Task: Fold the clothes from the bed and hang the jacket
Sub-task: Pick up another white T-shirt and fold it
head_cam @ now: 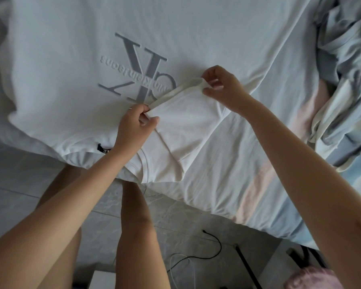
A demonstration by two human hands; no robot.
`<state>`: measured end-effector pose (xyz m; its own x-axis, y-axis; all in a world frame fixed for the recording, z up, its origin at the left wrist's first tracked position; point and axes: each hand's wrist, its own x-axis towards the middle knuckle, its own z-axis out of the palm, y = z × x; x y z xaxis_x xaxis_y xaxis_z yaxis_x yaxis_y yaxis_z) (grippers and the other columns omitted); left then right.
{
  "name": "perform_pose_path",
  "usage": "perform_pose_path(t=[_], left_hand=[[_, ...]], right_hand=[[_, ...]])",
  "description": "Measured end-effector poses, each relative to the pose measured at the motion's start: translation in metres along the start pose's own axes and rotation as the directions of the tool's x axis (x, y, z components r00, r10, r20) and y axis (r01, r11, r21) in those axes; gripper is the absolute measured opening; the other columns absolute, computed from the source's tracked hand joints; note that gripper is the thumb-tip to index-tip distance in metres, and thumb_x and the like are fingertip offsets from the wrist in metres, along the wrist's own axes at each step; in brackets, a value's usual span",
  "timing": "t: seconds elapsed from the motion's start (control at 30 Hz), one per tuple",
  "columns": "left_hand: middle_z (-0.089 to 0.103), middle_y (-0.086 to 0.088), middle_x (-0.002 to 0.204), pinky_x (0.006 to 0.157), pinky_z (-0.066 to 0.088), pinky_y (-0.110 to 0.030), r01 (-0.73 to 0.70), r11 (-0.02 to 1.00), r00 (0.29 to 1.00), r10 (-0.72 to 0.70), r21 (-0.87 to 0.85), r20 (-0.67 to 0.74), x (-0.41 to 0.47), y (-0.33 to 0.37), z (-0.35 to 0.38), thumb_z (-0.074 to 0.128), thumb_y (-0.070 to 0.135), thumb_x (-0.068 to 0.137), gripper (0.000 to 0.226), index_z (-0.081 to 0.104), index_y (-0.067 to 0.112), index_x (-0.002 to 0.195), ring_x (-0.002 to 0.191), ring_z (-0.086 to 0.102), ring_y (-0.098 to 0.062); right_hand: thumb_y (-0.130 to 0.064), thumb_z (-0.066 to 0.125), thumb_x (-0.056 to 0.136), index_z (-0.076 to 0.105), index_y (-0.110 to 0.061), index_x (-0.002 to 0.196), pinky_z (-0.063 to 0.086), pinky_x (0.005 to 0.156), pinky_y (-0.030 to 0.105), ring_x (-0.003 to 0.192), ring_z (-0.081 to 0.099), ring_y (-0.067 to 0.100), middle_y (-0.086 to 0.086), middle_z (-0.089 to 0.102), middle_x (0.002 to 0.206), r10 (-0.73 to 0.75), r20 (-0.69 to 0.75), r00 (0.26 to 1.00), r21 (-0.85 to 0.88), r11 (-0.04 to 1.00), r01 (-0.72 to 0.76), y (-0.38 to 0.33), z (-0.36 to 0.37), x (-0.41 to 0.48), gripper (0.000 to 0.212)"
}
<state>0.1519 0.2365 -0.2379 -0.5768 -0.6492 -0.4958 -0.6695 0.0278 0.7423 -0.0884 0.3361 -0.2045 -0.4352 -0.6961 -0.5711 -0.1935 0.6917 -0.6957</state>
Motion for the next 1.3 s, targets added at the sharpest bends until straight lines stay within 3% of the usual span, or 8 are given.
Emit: perform_pose_path(t=[0.23, 0.37, 0.53, 0.67, 0.73, 0.9, 1.13, 1.3], left_hand=[[0.049, 0.008, 0.069, 0.064, 0.037, -0.012, -0.002, 0.996, 0.990, -0.010, -0.084, -0.138, 0.002, -0.001, 0.000, 0.067, 0.020, 0.085, 0.016, 0.054, 0.012, 0.080, 0.063, 0.047, 0.001], [0.059, -0.009, 0.078, 0.072, 0.053, -0.034, 0.058, 0.972, 0.991, -0.084, -0.226, -0.104, 0.004, -0.004, -0.001, 0.061, 0.018, 0.087, 0.011, 0.056, 0.009, 0.088, 0.073, 0.059, -0.022], [0.053, -0.004, 0.087, 0.076, 0.048, -0.034, -0.075, 0.997, 0.990, 0.075, 0.002, -0.119, 0.007, -0.004, -0.001, 0.057, 0.013, 0.086, 0.012, 0.055, 0.008, 0.097, 0.078, 0.053, -0.020], [0.053, 0.005, 0.078, 0.067, 0.040, -0.017, 0.008, 0.999, 0.984, -0.016, -0.046, -0.175, 0.009, 0.001, 0.005, 0.065, 0.018, 0.085, 0.016, 0.057, 0.008, 0.095, 0.069, 0.049, -0.004], [0.050, 0.010, 0.072, 0.064, 0.038, -0.013, 0.052, 0.988, 0.972, -0.084, -0.147, -0.220, 0.011, 0.001, 0.006, 0.065, 0.012, 0.083, 0.012, 0.054, 0.013, 0.087, 0.062, 0.049, 0.003], [0.053, 0.003, 0.082, 0.070, 0.051, -0.032, 0.120, 0.857, 0.906, -0.301, -0.501, -0.299, -0.001, 0.008, 0.014, 0.061, 0.005, 0.084, 0.023, 0.043, 0.015, 0.094, 0.068, 0.054, -0.004], [0.064, -0.007, 0.100, 0.074, 0.050, -0.028, 0.503, 0.561, 0.810, -0.571, -0.658, 0.133, -0.071, 0.028, 0.067, 0.071, 0.019, 0.083, 0.045, 0.050, 0.000, 0.117, 0.086, 0.061, -0.015], [0.064, 0.004, 0.083, 0.067, 0.047, -0.015, 0.438, 0.596, 0.854, -0.511, -0.673, 0.103, -0.099, 0.032, 0.083, 0.067, 0.009, 0.085, 0.013, 0.057, 0.012, 0.093, 0.072, 0.059, 0.001]], right_hand=[[-0.027, 0.069, 0.083, 0.063, -0.012, 0.096, 0.038, 0.065, 0.022, 0.067, 0.047, 0.009, -0.004, 0.052, 0.074, -0.030, -0.114, 0.993, -0.223, 0.975, 0.004, -0.008, 0.009, 0.009, 0.021], [-0.032, 0.067, 0.085, 0.053, -0.016, 0.070, 0.033, 0.061, 0.025, 0.056, 0.037, 0.005, -0.008, 0.040, 0.059, 0.163, -0.186, 0.969, -0.081, 0.980, -0.180, 0.000, 0.008, 0.025, 0.026], [-0.045, 0.062, 0.087, 0.033, -0.019, 0.054, 0.037, 0.058, 0.035, 0.050, 0.036, 0.013, -0.011, 0.031, 0.038, 0.197, -0.174, 0.965, -0.129, 0.967, -0.220, 0.000, 0.007, 0.032, 0.052], [-0.031, 0.068, 0.086, 0.063, -0.003, 0.081, 0.038, 0.058, 0.026, 0.056, 0.042, 0.005, -0.011, 0.044, 0.059, 0.130, -0.030, 0.991, -0.088, 0.987, -0.132, 0.004, -0.001, 0.027, 0.029], [-0.019, 0.068, 0.085, 0.063, -0.017, 0.082, 0.039, 0.061, 0.020, 0.062, 0.046, 0.002, -0.010, 0.052, 0.067, 0.086, -0.033, 0.996, -0.055, 0.995, -0.087, 0.003, -0.001, 0.024, 0.006], [-0.031, 0.065, 0.087, 0.055, -0.028, 0.075, 0.039, 0.068, 0.023, 0.065, 0.048, 0.002, -0.011, 0.054, 0.071, 0.062, -0.138, 0.988, -0.116, 0.990, -0.078, -0.004, 0.008, 0.020, 0.016], [-0.057, 0.041, 0.091, 0.068, -0.014, 0.098, 0.044, 0.084, 0.036, 0.104, 0.059, 0.031, 0.009, 0.067, 0.102, 0.151, -0.202, 0.968, -0.724, 0.643, -0.251, -0.006, -0.014, -0.006, 0.051], [-0.033, 0.062, 0.086, 0.065, -0.018, 0.113, 0.040, 0.087, 0.026, 0.109, 0.058, 0.020, -0.001, 0.065, 0.116, 0.152, -0.015, 0.988, -0.600, 0.789, -0.131, 0.009, -0.030, -0.027, 0.031]])
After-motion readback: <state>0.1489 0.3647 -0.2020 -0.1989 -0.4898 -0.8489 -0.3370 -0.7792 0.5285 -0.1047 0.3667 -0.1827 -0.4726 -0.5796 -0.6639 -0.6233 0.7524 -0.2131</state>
